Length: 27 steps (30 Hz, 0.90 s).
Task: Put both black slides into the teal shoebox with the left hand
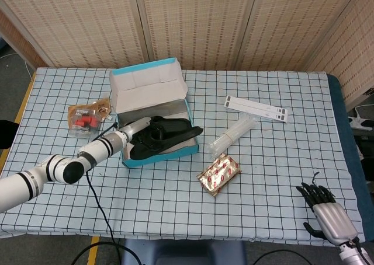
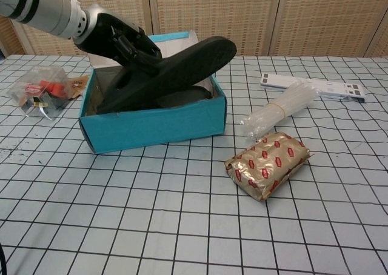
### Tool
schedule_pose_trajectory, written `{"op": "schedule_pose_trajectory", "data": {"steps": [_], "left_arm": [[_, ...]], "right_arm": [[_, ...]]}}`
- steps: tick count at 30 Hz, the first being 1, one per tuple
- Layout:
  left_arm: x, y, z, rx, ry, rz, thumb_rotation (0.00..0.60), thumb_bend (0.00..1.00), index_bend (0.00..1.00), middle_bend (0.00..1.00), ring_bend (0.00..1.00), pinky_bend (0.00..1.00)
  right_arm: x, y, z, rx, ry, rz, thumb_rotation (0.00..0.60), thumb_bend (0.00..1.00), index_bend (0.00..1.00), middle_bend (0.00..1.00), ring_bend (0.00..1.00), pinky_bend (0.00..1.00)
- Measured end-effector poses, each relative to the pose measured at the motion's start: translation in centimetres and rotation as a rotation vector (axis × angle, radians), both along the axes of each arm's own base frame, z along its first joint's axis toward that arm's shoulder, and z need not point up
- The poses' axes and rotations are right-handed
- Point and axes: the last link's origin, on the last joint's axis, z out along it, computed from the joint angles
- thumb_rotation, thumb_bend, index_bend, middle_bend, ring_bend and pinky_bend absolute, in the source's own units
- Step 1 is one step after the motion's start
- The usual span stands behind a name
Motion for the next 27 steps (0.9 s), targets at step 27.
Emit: {"op": "schedule_pose_trajectory", "data": {"steps": [27], "left_arm": [[-3.3,2.2,-4.0,-0.151,0.224,0.071,0.6,1.0,0.56,0.69,0.64,0.65]], "right_arm": [[0.1,0.2,0.0,-0.003,-0.001,0.002,0.6,0.21,0.0,0.0,0.0,0.0]]}}
